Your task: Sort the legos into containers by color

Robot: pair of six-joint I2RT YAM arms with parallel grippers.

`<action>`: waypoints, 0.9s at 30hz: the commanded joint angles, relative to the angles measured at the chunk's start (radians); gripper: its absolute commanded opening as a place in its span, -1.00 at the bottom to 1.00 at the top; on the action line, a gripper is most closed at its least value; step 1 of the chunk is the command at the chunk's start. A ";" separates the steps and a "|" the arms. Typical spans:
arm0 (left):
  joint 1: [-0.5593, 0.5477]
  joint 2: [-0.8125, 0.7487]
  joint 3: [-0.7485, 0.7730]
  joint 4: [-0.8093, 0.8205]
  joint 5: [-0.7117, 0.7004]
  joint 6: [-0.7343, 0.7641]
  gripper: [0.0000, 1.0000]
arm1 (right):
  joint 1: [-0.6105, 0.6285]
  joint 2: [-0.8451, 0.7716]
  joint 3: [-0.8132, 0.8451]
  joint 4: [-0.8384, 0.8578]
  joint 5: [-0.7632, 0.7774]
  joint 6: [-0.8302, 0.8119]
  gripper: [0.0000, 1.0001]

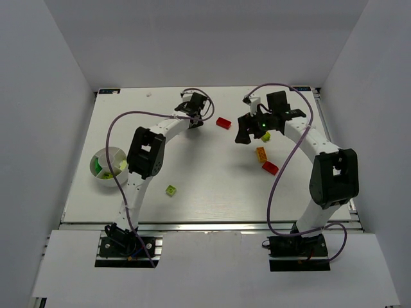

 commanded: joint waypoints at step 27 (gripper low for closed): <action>0.415 -1.419 -0.983 -0.040 0.497 0.077 -1.00 | 0.246 0.053 0.273 -0.408 -0.278 -0.550 -0.60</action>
